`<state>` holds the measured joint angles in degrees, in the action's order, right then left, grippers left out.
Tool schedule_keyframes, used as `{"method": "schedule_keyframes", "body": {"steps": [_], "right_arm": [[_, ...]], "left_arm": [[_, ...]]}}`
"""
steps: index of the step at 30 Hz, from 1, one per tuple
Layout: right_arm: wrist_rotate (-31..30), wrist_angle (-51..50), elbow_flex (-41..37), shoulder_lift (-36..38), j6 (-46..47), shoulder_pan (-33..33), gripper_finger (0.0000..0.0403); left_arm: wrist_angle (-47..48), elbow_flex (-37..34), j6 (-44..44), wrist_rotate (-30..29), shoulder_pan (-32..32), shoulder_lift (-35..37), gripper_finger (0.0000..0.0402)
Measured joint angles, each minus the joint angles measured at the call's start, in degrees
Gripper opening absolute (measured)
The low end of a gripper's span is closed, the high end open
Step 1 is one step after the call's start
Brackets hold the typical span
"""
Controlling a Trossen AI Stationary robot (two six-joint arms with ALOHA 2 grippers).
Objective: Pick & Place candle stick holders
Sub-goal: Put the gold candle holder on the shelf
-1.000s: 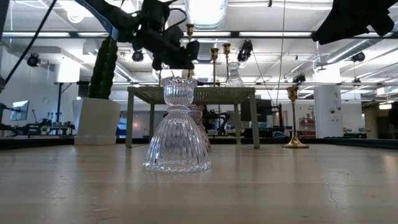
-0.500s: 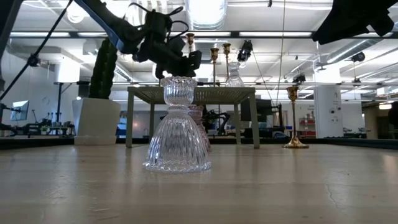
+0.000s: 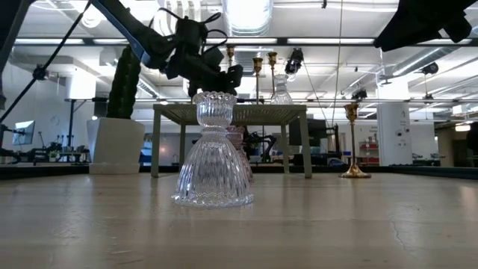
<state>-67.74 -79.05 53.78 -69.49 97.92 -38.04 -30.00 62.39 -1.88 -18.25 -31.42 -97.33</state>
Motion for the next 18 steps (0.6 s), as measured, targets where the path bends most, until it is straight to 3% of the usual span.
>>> {"method": "schedule_keyframes", "body": {"steps": [18], "right_arm": [[0.06, 0.08, 0.00, 0.00, -0.41, 0.09, 0.0104]], "left_arm": [[1.61, 2.23, 0.06, 1.06, -0.35, -1.91, 0.0022]]}}
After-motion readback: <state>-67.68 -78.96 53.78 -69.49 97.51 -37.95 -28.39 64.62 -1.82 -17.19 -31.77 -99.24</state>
